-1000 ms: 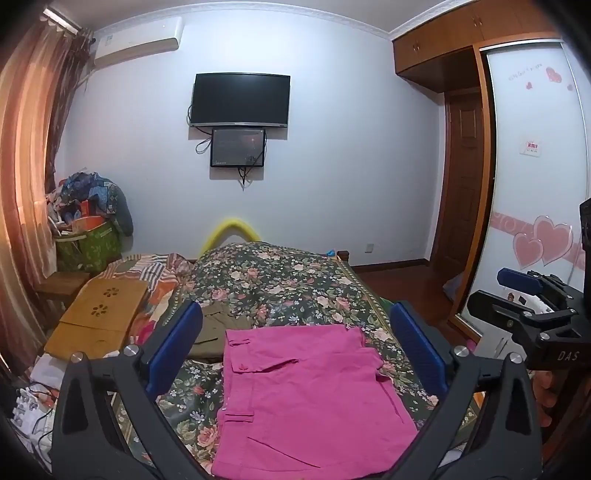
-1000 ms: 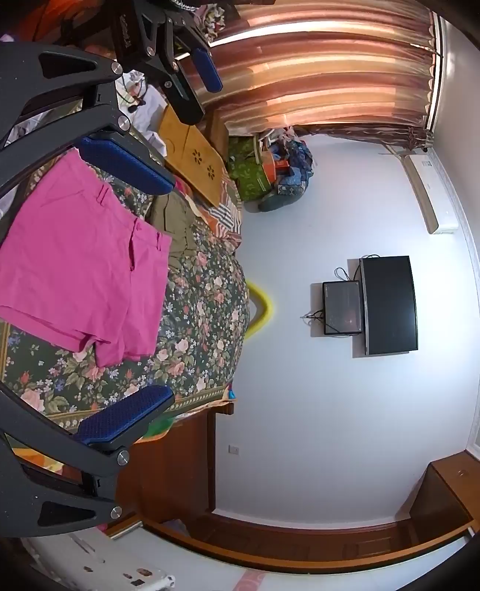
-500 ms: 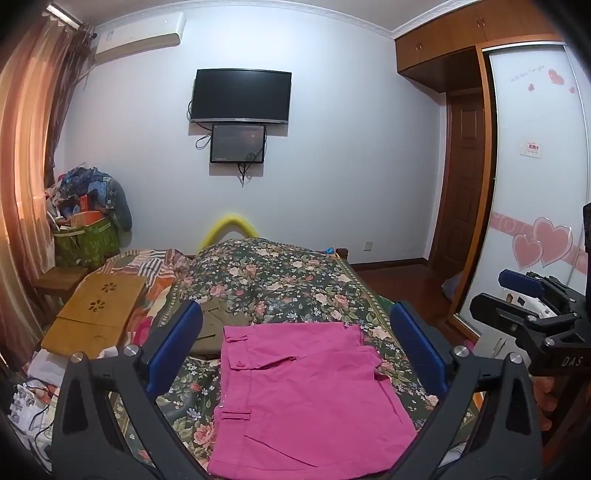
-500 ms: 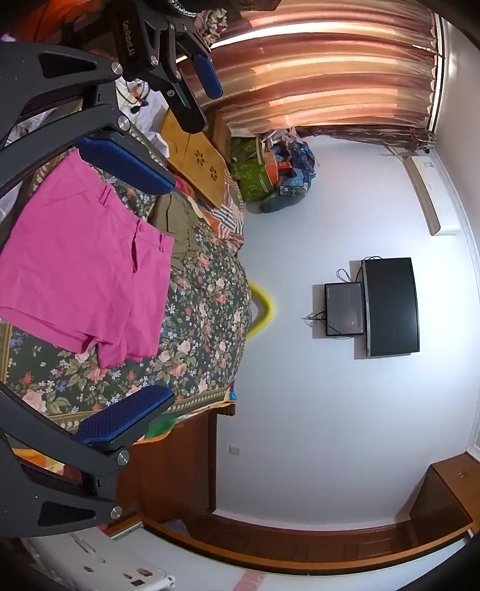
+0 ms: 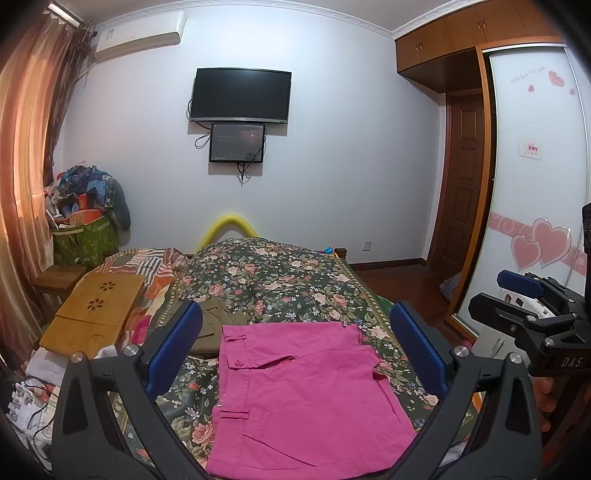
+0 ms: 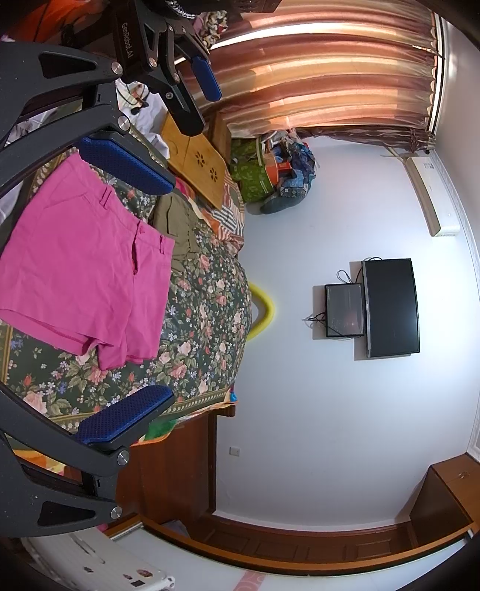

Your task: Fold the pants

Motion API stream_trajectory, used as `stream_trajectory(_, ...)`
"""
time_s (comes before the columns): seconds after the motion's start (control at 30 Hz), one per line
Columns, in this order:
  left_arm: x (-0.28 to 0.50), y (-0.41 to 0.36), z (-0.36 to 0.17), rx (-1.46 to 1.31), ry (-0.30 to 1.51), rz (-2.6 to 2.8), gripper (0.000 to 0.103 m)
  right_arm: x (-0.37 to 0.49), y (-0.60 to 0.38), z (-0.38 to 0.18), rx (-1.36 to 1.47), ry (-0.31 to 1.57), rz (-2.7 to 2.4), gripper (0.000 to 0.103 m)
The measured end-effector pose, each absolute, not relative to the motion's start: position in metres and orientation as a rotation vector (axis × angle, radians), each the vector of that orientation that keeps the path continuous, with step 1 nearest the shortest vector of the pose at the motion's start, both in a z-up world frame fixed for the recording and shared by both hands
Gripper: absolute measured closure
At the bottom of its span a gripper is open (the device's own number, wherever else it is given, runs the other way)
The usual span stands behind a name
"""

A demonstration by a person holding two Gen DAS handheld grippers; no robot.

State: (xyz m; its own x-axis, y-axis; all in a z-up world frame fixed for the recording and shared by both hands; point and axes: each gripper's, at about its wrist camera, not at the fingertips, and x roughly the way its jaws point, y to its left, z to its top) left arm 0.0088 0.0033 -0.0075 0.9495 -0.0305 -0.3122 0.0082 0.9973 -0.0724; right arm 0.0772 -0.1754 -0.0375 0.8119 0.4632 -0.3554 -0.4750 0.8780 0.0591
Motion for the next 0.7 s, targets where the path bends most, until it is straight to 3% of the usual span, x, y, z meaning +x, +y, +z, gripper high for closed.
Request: stream_trajectory(0.7,0.0045,0.0,-0.0069,-0.059,0.302,-0.021,0.0,0.076,-0.1742,-0.0364,-0.036,0.366,0.5,0.0)
